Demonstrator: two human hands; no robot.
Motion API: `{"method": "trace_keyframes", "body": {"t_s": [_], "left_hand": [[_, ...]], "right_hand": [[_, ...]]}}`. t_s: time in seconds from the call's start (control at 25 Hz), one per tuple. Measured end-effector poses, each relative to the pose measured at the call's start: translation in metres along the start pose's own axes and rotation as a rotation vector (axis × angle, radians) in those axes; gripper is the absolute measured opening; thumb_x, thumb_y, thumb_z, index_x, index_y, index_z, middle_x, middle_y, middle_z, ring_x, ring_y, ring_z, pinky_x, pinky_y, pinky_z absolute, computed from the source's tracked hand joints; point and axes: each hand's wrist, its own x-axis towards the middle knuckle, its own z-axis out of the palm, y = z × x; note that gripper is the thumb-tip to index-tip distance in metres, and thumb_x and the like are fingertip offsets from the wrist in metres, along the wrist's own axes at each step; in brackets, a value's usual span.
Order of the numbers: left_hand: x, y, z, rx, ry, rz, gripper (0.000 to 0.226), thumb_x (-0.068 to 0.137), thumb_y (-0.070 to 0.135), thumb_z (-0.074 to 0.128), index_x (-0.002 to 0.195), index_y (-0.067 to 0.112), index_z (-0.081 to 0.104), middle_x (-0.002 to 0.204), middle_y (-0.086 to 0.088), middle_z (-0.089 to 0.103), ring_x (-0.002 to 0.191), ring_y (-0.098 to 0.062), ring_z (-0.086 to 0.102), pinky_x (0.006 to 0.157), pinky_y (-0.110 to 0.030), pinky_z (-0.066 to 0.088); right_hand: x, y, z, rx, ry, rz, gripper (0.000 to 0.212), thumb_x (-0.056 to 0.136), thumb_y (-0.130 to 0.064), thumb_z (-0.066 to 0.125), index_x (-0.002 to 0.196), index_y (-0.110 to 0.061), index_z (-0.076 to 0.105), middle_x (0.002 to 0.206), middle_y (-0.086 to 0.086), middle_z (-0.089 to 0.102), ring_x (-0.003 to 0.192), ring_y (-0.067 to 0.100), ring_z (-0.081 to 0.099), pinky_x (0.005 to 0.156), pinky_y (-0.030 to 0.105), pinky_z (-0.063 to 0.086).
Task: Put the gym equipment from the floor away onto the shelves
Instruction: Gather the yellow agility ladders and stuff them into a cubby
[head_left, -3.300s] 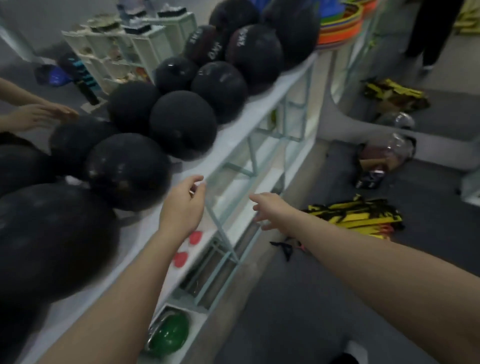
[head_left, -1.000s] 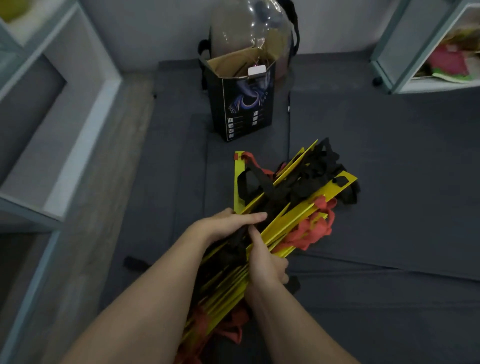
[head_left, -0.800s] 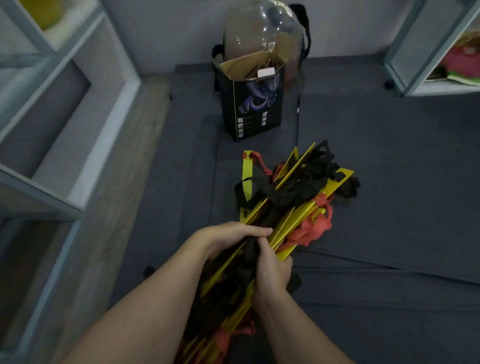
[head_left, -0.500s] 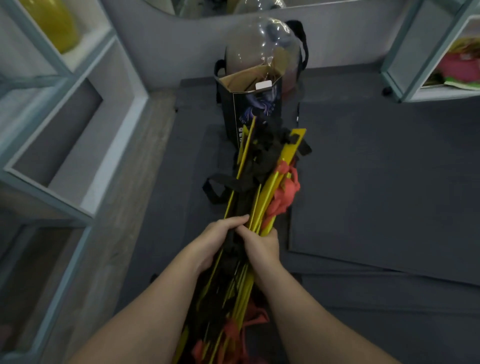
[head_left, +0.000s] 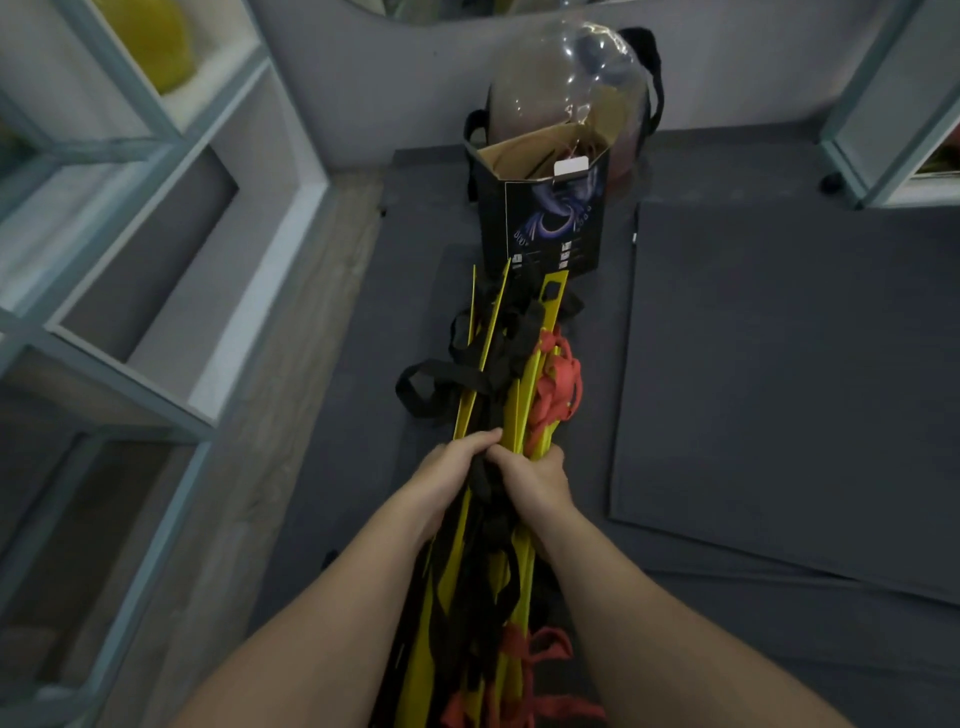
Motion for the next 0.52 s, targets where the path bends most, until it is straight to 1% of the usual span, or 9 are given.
{"method": "trace_keyframes", "body": {"t_s": [0.08,0.12,0.2,0.24,0.28,0.36,0.44,0.48,0.52], "left_hand": [[0.025,-0.01,-0.002,0.018,0.044,-0.039,0.108,0.035,0.089,0.072,0.125,0.031,0.065,0.123,-0.002,0.069,0.114,-0.029,0.063,0.102,-0.048,0.047],[0.028,-0.01,-0.002,0.017,0.046,-0.049,0.109,0.032,0.089,0.073,0.125,0.031,0.065,0.123,-0.002,0.069,0.113,-0.029,0.064,0.102,-0.048,0.047],[0.015,-0.002,-0.003,0.019,-0.016,-0.025,0.097,0.044,0.083,0.075,0.122,0.026,0.069,0.116,-0.003,0.073,0.108,-0.027,0.068,0.101,-0.045,0.05],[0.006,0.003,-0.003,0.006,-0.066,-0.005,0.088,0.051,0.078,0.075,0.12,0.023,0.07,0.113,-0.005,0.075,0.105,-0.025,0.069,0.1,-0.042,0.051],[0.004,0.005,-0.005,-0.006,-0.096,0.007,0.077,0.059,0.074,0.073,0.116,0.023,0.071,0.111,-0.005,0.075,0.104,-0.025,0.069,0.098,-0.04,0.051],[-0.003,0.008,-0.012,-0.027,-0.136,0.044,0.056,0.072,0.072,0.066,0.108,0.029,0.07,0.112,-0.006,0.073,0.107,-0.025,0.068,0.099,-0.041,0.05],[-0.006,0.008,-0.022,-0.074,-0.15,0.059,0.066,0.073,0.077,0.061,0.116,0.028,0.07,0.117,-0.01,0.073,0.11,-0.029,0.068,0.104,-0.048,0.048],[-0.009,0.008,-0.028,-0.126,-0.138,0.055,0.074,0.072,0.08,0.059,0.121,0.026,0.069,0.118,-0.011,0.073,0.11,-0.031,0.069,0.104,-0.051,0.048],[-0.013,0.01,-0.032,-0.176,-0.134,0.061,0.076,0.072,0.081,0.055,0.122,0.025,0.07,0.119,-0.012,0.073,0.11,-0.032,0.069,0.103,-0.052,0.048]], "right_hand": [[0.003,0.003,-0.007,0.133,-0.06,0.01,0.107,0.051,-0.049,0.084,0.144,-0.014,0.041,0.122,0.009,0.066,0.105,0.028,0.069,0.091,0.045,0.058],[0.005,0.003,-0.011,0.141,-0.1,0.013,0.1,0.054,-0.045,0.085,0.14,-0.01,0.047,0.116,0.009,0.07,0.098,0.027,0.072,0.086,0.042,0.06],[0.009,0.002,-0.016,0.159,-0.19,0.032,0.072,0.066,-0.035,0.084,0.128,-0.008,0.061,0.105,0.011,0.077,0.09,0.028,0.076,0.082,0.041,0.062],[0.011,0.001,-0.018,0.167,-0.235,0.045,0.062,0.068,-0.032,0.083,0.123,-0.008,0.066,0.101,0.012,0.078,0.088,0.029,0.077,0.083,0.043,0.062],[0.013,0.001,-0.018,0.161,-0.274,0.059,0.062,0.066,-0.033,0.084,0.121,-0.009,0.067,0.1,0.013,0.079,0.088,0.03,0.077,0.085,0.045,0.061],[0.016,-0.001,-0.017,0.1,-0.339,0.083,0.076,0.057,-0.04,0.089,0.125,-0.013,0.066,0.106,0.011,0.078,0.092,0.03,0.077,0.087,0.046,0.061],[0.013,-0.002,-0.011,-0.012,-0.354,0.065,0.095,0.046,-0.052,0.092,0.129,-0.017,0.063,0.115,0.008,0.074,0.098,0.028,0.074,0.088,0.044,0.06],[0.009,-0.004,-0.008,-0.054,-0.35,0.036,0.099,0.043,-0.056,0.093,0.129,-0.019,0.063,0.117,0.006,0.073,0.1,0.027,0.073,0.088,0.043,0.06],[0.003,-0.007,-0.004,-0.058,-0.368,-0.005,0.094,0.046,-0.056,0.093,0.128,-0.02,0.064,0.117,0.005,0.073,0.1,0.025,0.073,0.087,0.041,0.06]]}}
